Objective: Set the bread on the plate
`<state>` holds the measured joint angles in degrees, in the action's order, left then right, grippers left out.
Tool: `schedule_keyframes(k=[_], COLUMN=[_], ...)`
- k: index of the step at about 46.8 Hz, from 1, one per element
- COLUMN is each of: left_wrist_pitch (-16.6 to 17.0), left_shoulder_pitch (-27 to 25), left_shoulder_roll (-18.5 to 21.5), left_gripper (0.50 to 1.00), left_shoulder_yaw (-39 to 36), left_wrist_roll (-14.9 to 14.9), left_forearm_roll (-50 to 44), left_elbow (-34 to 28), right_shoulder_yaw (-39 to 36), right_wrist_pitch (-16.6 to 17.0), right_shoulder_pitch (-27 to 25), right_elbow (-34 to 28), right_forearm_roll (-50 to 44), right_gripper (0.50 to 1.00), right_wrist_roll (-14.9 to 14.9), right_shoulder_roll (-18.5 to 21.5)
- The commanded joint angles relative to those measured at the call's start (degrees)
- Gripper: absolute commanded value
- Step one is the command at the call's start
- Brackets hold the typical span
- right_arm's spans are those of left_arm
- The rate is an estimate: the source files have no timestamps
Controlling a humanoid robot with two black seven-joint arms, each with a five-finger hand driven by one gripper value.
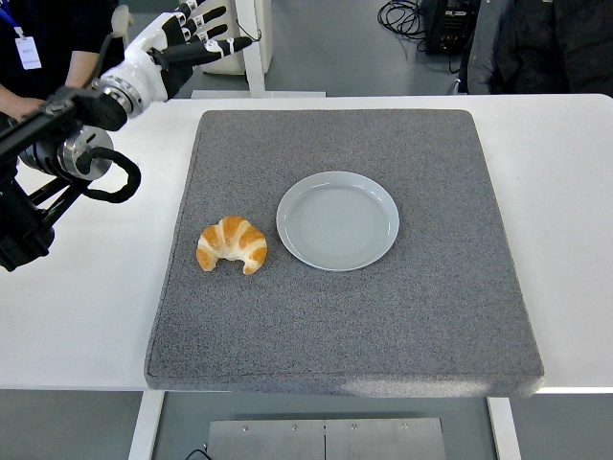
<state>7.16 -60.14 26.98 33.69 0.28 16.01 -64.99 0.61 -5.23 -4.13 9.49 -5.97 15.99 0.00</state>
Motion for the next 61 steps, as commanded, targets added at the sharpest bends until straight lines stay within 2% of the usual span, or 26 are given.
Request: schedule_keyframes(k=[1, 8, 14, 22, 28, 37, 42, 52, 56, 61], left_wrist_pitch=[0.04, -0.31, -0.83, -4.0, -6.9, -9.89, -10.24, -9.98, -9.36, -6.91], left_shoulder_pitch=[-2.43, -7.09, -13.06, -22.12, -26.16, -23.89, -21.6, -16.59, -14.4, -12.02], left_shoulder_roll=[2.9, 7.91, 11.08, 15.47, 17.93, 19.25, 19.61, 20.4, 20.4, 20.31], left_gripper=[0.955, 0.955, 0.955, 0.957, 0.957, 0.957, 0.958, 0.957, 0.957, 0.957], left_shoulder_yaw=[-1.87, -7.05, -15.66, -29.37, -36.41, -37.56, -37.56, -37.3, -36.86, -36.86], left_wrist_roll=[2.09, 3.68, 3.76, 3.68, 3.68, 3.41, 3.06, 2.62, 1.13, -1.42], left_forearm_roll=[-0.01, 0.51, 1.04, 1.92, 8.59, 21.34, 25.73, 33.2, 37.16, 41.99], left_elbow=[-4.0, -8.84, -9.72, -13.23, -16.22, -17.81, -18.95, -21.32, -21.41, -21.41], right_shoulder_yaw=[0.01, 0.01, 0.01, 0.01, 0.01, 0.01, 0.01, 0.01, 0.01, 0.01], right_wrist_pitch=[0.05, -0.04, 0.05, -0.04, -0.04, -0.04, -0.04, -0.04, -0.04, -0.04], right_shoulder_pitch=[0.0, 0.0, 0.0, 0.0, 0.0, 0.0, 0.0, 0.0, 0.09, 0.18], right_elbow=[0.0, 0.0, 0.0, 0.0, 0.0, 0.0, -0.09, -0.09, -0.09, -0.09], right_forearm_roll=[0.0, 0.0, 0.0, 0.0, 0.0, 0.0, 0.0, 0.0, 0.0, 0.0], right_gripper=[1.0, 1.0, 1.0, 1.0, 1.0, 1.0, 1.0, 1.0, 1.0, 1.0], right_wrist_roll=[0.01, 0.01, 0.01, 0.01, 0.01, 0.01, 0.01, 0.01, 0.01, 0.01], right_shoulder_roll=[0.0, 0.0, 0.0, 0.0, 0.0, 0.0, 0.0, 0.0, 0.0, 0.0])
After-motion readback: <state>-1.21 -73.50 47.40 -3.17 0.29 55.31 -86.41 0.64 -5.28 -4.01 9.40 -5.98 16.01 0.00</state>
